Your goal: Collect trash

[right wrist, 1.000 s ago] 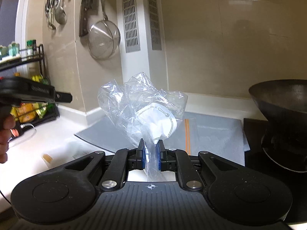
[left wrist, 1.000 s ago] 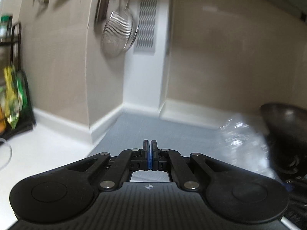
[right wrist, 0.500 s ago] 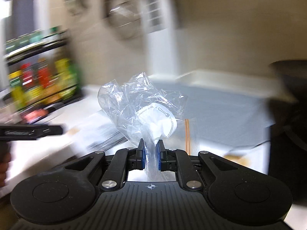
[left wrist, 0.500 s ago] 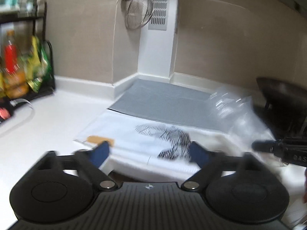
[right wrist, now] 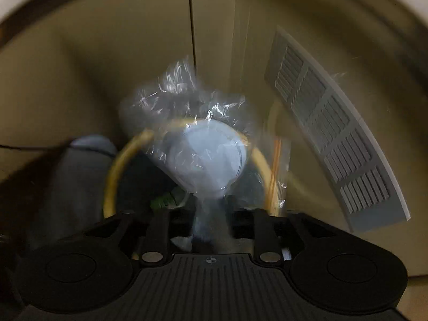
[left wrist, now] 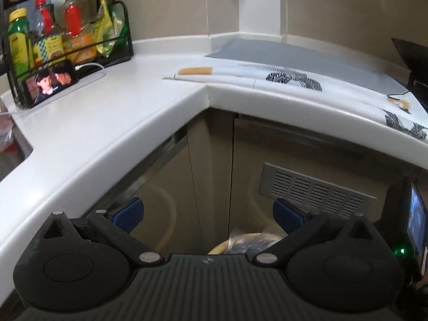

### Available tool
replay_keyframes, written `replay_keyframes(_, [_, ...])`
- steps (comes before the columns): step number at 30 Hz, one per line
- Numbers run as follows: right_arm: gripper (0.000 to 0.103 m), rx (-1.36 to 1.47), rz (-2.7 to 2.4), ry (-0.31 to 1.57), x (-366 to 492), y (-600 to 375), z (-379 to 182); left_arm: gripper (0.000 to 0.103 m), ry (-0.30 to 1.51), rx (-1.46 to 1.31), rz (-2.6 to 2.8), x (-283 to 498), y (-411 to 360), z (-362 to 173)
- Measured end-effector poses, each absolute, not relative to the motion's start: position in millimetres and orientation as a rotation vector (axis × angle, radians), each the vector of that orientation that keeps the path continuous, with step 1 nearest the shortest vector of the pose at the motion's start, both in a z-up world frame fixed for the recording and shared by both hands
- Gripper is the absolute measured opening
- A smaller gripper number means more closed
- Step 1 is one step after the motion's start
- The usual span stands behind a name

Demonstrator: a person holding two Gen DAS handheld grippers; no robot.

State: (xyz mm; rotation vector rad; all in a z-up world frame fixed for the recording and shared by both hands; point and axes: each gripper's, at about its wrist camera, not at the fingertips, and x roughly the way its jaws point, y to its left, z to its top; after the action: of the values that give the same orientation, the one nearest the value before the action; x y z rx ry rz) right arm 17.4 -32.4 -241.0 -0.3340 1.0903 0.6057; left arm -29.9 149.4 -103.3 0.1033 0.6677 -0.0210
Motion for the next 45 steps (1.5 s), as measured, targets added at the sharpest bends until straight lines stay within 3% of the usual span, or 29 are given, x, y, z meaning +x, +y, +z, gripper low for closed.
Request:
replay_keyframes(2, [0.076,-0.340,0.603,1.021,5.7,-35.7,-226.8,0.103,0.670,0.100,0.008,-34.2,149.2,-102.6])
replay_keyframes(11, [0.094,-0.229,0.464,0.767,-51.2,-56.0,-145.8,0.103,0.745,0.039,0.080,-47.6,145.4,-89.4])
replay_keyframes(18, [0.098,-0.193,0.448,0.706,-69.6,-62.9,-117.2,0.103,0.819,0.056,0.109,-64.4,133.0,-98.6])
replay_keyframes(45, [0.101,-0.192,0.346,0.856,-80.0,-61.4,-141.7,0.103,1.007,0.170,0.124,-65.1,113.5,-137.2])
